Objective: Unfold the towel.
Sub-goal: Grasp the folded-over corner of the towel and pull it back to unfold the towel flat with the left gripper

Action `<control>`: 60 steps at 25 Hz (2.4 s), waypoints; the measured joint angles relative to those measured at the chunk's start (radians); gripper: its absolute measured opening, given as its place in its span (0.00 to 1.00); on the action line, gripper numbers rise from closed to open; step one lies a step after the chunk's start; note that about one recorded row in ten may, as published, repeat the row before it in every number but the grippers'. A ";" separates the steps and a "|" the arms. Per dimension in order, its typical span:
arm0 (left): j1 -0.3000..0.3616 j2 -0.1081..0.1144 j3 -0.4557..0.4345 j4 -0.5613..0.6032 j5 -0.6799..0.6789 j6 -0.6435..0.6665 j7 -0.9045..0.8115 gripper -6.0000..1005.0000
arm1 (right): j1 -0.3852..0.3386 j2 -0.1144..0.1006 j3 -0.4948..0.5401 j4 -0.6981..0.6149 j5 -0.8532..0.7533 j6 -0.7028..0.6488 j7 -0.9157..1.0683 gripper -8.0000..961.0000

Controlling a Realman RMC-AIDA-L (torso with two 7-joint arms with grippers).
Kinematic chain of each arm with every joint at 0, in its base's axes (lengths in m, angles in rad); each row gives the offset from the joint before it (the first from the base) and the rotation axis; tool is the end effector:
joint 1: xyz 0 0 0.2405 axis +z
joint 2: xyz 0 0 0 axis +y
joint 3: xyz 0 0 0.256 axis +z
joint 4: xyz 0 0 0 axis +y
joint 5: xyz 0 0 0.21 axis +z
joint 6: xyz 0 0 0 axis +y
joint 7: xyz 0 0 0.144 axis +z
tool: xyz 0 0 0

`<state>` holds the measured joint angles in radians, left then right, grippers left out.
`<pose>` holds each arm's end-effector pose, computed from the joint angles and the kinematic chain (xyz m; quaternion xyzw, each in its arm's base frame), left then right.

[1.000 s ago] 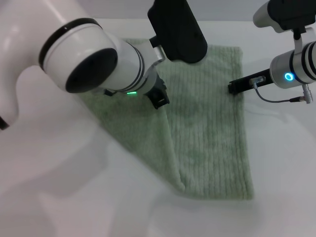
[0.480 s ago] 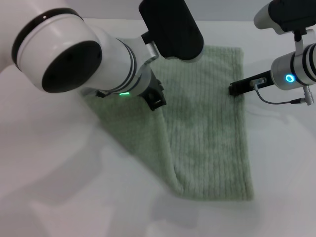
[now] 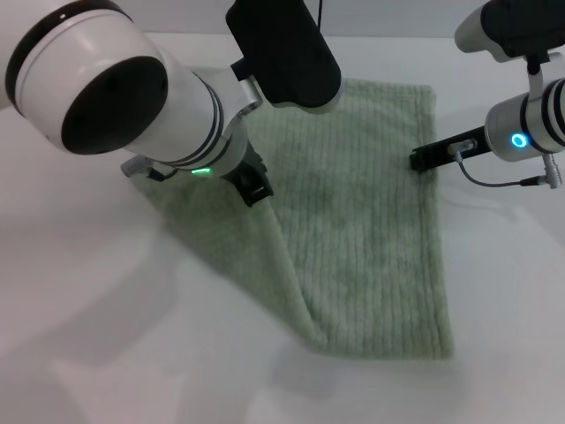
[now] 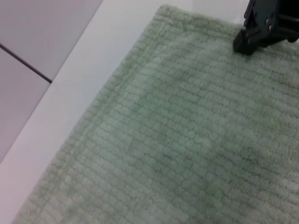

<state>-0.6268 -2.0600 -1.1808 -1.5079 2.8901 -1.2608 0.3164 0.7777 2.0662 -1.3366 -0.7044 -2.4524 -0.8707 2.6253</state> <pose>-0.1164 0.3481 -0.0597 -0.9218 -0.0958 0.2247 0.3010 0.2258 0.4244 -0.0502 -0.8494 0.4443 -0.0459 0.2810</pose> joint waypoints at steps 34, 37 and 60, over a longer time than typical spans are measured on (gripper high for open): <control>0.089 0.003 -0.078 -0.082 0.000 -0.126 0.024 0.06 | -0.009 -0.005 0.010 -0.004 -0.002 -0.011 0.001 0.01; 0.101 0.003 -0.085 -0.086 0.000 -0.136 0.024 0.06 | -0.011 -0.005 0.010 -0.004 -0.002 -0.011 0.001 0.01; 0.139 0.007 -0.103 -0.070 0.002 -0.274 0.023 0.07 | -0.012 -0.005 0.009 -0.003 -0.002 -0.012 0.001 0.01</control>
<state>-0.4878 -2.0535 -1.2840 -1.5778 2.8917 -1.5347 0.3393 0.7655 2.0617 -1.3275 -0.7072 -2.4543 -0.8823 2.6262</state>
